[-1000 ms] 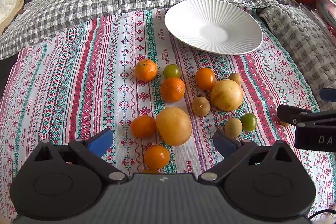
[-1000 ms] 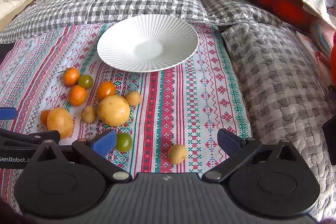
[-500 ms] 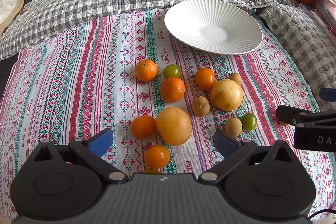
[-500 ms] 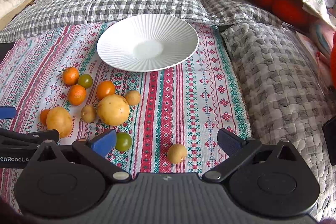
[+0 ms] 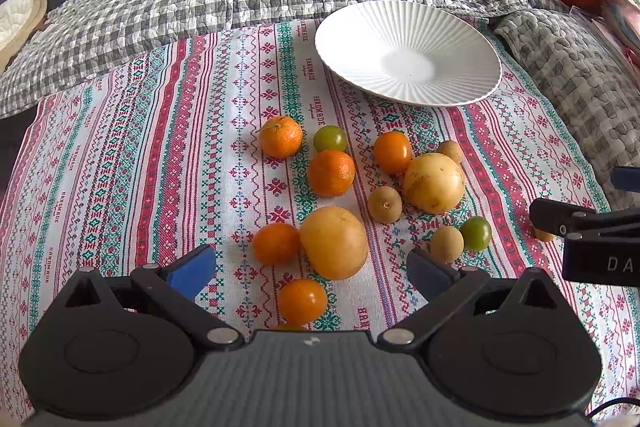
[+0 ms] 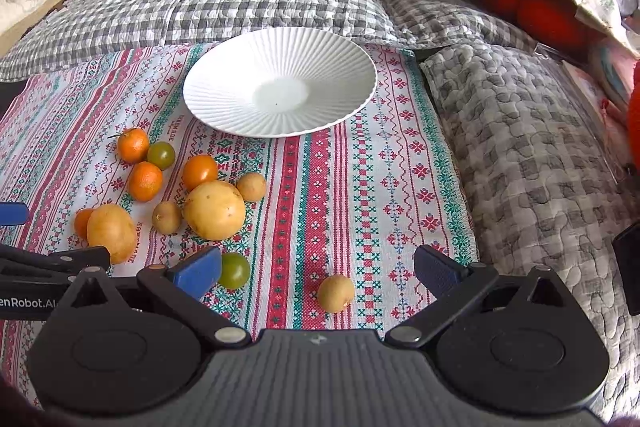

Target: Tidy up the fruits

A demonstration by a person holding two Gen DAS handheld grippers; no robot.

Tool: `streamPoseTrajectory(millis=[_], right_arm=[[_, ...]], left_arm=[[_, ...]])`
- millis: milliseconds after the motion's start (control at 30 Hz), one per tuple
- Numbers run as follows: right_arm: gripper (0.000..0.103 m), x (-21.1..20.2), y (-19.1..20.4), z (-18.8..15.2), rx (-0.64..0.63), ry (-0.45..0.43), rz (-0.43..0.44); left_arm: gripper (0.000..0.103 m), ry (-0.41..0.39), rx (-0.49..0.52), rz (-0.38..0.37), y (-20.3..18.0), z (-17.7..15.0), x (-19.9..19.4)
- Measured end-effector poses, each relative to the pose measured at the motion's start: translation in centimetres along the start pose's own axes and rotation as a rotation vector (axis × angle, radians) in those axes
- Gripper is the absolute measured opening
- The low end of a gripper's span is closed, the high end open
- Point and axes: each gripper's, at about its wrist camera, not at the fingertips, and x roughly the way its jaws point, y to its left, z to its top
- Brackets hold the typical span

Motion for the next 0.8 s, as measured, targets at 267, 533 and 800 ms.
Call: streamPoseTrajectory(millis=[267, 533, 800], right_arm=[[0.103, 0.0, -0.1, 0.0, 0.001, -0.014, -0.008], [0.102, 0.0, -0.3, -0.1, -0.015, -0.101, 0.024], [0.102, 1.0, 0.2, 0.0, -0.075, -0.115, 0.209]], left_arm=[[0.096, -0.015, 0.003, 0.006, 0.4, 0.1, 0.0], [0.096, -0.119, 0.06, -0.024, 1.4, 0.2, -0.6], [0.096, -0.099, 0.122, -0.151, 3.1, 0.3, 1.2]])
